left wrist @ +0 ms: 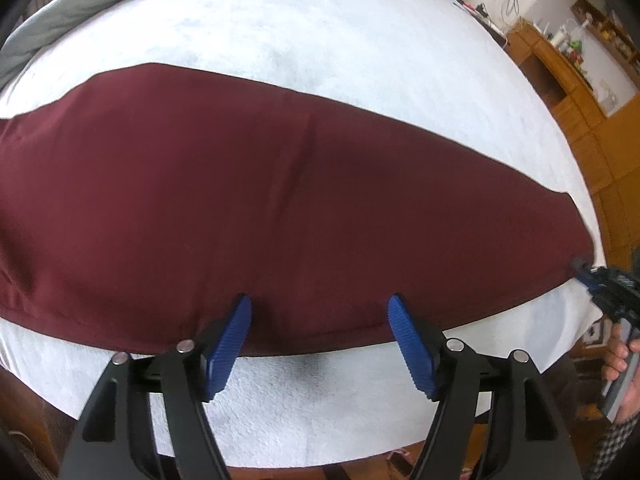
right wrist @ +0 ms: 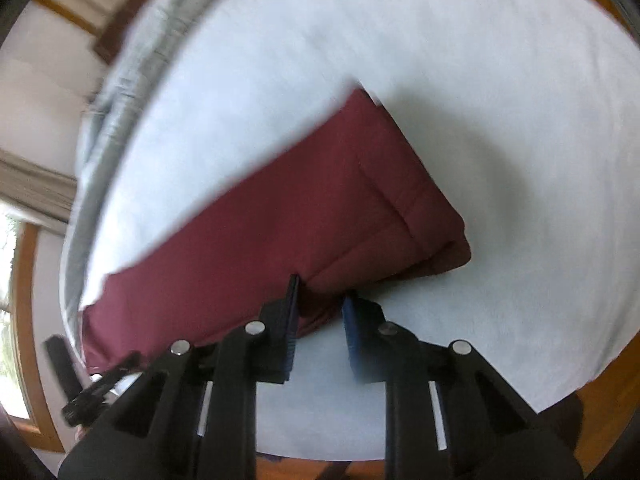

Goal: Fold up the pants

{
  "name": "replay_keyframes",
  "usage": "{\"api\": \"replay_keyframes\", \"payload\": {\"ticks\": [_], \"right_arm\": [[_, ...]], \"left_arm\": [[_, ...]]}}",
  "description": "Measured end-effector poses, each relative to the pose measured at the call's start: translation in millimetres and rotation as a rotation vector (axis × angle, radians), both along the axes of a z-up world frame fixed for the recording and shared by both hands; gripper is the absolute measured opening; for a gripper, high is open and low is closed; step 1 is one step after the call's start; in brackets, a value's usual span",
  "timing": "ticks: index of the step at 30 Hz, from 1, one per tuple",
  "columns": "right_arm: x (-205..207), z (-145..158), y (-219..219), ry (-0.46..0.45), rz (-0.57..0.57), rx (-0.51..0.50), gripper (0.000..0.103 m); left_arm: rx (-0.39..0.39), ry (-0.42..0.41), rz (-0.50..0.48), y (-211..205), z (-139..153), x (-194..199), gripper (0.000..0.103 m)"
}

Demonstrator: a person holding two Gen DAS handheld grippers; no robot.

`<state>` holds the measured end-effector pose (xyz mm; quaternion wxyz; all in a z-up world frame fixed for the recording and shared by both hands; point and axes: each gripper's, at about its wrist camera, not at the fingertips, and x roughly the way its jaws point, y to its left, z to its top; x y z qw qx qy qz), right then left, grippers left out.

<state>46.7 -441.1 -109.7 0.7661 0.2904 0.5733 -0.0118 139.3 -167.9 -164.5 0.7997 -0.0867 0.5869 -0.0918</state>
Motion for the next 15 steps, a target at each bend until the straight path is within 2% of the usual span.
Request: {"api": "replay_keyframes", "payload": {"ticks": [3, 5, 9, 11, 15], "right_arm": [[-5, -11, -6, -0.016, -0.028, 0.041, 0.024], [-8, -5, -9, -0.020, -0.020, 0.036, 0.039], [-22, 12, -19, -0.054, -0.021, 0.026, 0.054], [-25, 14, -22, -0.052, -0.038, 0.041, 0.056], [-29, 10, -21, -0.032, -0.057, 0.039, 0.057]], "left_arm": [[0.019, -0.002, -0.023, -6, 2, 2, 0.075], [0.017, 0.001, -0.022, -8, 4, 4, 0.075], [-0.021, 0.008, -0.009, -8, 10, 7, 0.075], [-0.039, 0.011, -0.015, -10, 11, 6, 0.075], [-0.028, 0.012, -0.045, -21, 10, 8, 0.076]]}}
